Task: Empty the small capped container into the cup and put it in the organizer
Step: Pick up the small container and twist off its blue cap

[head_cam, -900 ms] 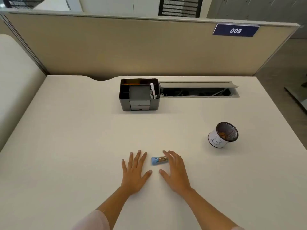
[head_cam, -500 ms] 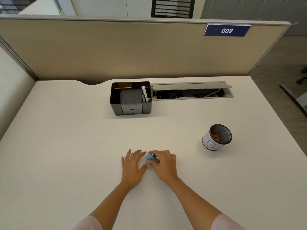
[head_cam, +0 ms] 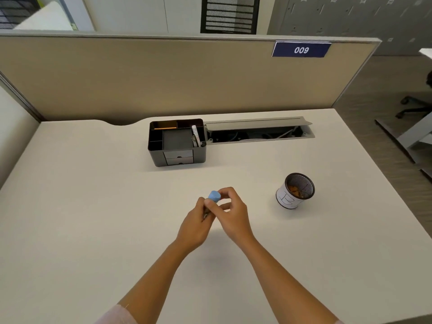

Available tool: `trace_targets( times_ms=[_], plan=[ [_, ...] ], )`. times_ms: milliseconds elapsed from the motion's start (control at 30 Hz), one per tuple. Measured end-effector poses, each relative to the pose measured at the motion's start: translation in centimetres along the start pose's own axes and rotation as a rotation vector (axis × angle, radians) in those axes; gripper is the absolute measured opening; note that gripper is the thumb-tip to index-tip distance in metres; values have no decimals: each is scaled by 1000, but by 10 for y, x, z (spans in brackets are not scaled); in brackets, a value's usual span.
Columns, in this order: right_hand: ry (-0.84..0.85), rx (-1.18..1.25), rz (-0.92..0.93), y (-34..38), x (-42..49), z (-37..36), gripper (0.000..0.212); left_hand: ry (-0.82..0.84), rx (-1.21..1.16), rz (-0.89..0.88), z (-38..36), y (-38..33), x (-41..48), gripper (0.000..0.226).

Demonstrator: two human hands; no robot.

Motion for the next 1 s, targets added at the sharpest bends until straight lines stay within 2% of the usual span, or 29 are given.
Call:
trace_targets(
  times_ms=[233,567,867,933,1000],
  plan=[
    [0,-279,134,26,-13,14,31,-114,418,-109,25,-32,-9,25],
    [-131,-398,510,65,-27,9,44,-121,619,8,45,-58,-26,37],
    [-52,-333,821,83,-35,5,39,166,365,31,34,-52,-33,43],
    [-29,-342,867,86,-38,4,39,275,227,55,29,-48,-34,43],
    [6,-356,935,92,-42,2,38,442,-39,51,18,-49,-41,42]
  ],
)
Point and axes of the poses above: each hand's wrist, its own x-axis towards the middle knuckle, its own z-axis out of the back of the hand, y = z × x, the point moved 6 cm from there along x, towards the middle knuckle, and after that the axes turned 5 degrees about -z, right-handed, at the moved point
